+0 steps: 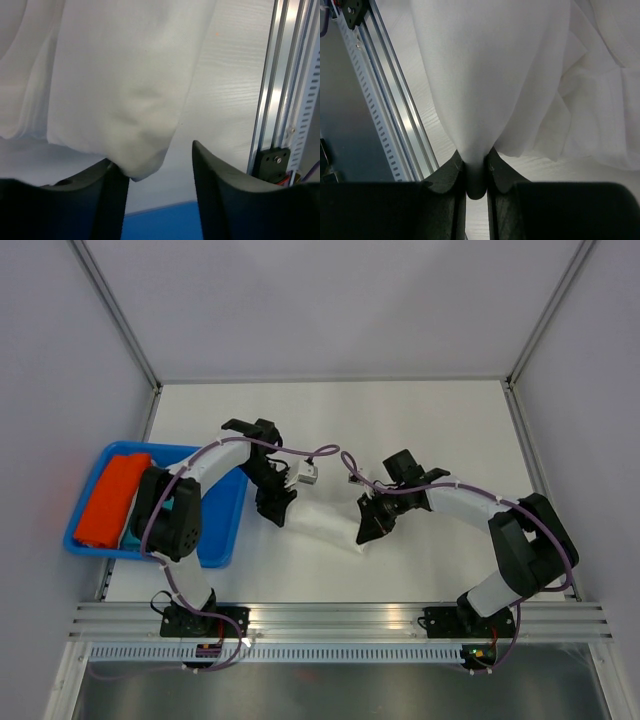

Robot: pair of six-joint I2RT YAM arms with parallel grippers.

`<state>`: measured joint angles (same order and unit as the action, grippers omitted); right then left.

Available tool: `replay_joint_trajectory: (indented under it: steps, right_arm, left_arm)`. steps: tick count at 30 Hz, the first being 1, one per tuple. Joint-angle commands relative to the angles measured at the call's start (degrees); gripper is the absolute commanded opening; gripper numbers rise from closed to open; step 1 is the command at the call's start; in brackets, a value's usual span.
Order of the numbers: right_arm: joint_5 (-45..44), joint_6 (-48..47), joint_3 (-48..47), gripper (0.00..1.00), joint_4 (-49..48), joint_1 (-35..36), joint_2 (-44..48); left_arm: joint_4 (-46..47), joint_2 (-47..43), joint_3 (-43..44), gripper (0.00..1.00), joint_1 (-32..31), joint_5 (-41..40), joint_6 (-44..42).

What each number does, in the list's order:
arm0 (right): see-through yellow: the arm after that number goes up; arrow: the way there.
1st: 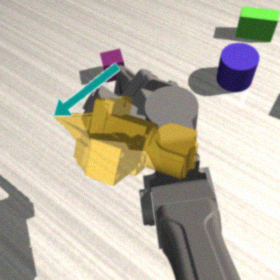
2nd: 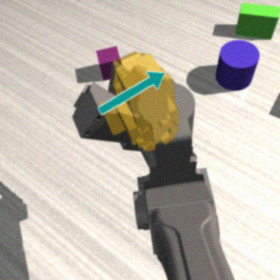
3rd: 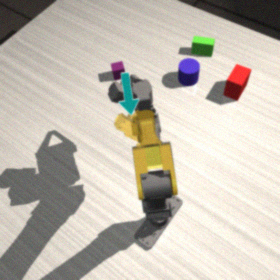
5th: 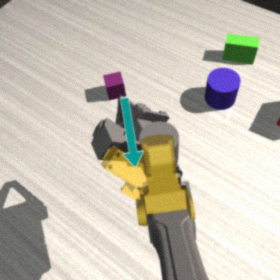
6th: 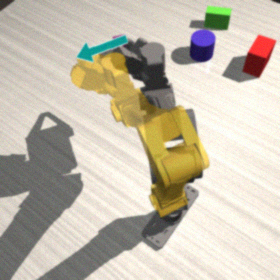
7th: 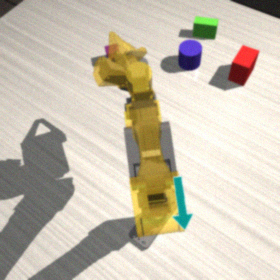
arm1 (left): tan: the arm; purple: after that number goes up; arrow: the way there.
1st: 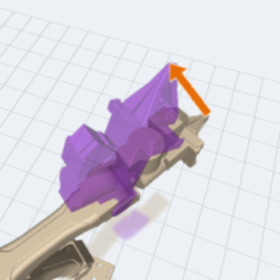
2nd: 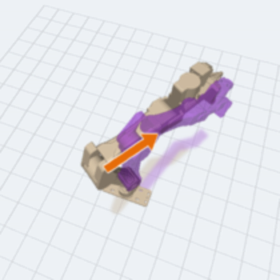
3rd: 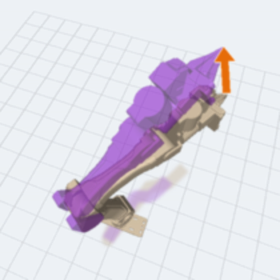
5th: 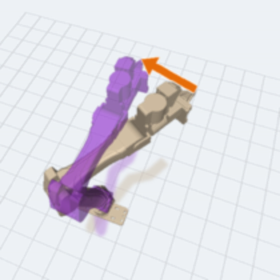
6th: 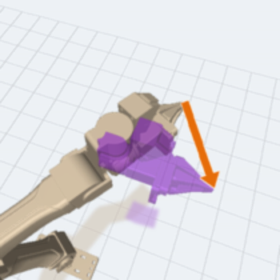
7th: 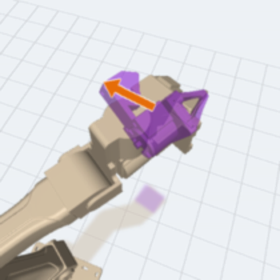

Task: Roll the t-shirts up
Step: Roll the tshirt

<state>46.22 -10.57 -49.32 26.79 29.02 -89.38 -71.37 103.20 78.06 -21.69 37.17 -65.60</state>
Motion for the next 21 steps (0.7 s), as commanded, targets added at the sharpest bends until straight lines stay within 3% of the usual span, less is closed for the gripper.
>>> replay_joint_trajectory:
  steps: [1, 4, 8, 12, 17, 21]
  right_arm:
    - [3.26, 1.86, -1.39, 0.0, -2.53, -0.45, -0.35]
    - [6.32, 3.27, -2.0, 0.01, -1.74, -0.89, -0.53]
    - [8.89, 5.91, -2.01, 0.0, 1.77, -0.98, 2.1]
    - [10.99, 7.67, 0.8, 0.0, 2.05, -1.07, 4.31]
    - [15.84, 9.33, 2.65, 0.02, 1.25, -5.01, -2.62]
    - [14.43, 9.33, 0.55, 0.01, 1.96, -7.04, -7.03]
  left_arm:
    - [6.77, -0.46, -1.42, 0.53, -0.98, 3.09, 8.03]
    - [6.69, 2.18, 0.41, 0.2, -0.37, 2.82, 10.84]
    - [-0.14, 2.01, 2.97, 0.03, 0.42, 5.27, 8.57]
    - [-6.13, 1.39, 2.97, 0.02, 0.25, 7.66, 6.36]
    - [-5.27, 4.99, 2.97, 0.02, 0.33, 5.91, 13.11]
    - [0.87, 8.86, 5.16, 0.15, 1.04, 1.86, 22.34]
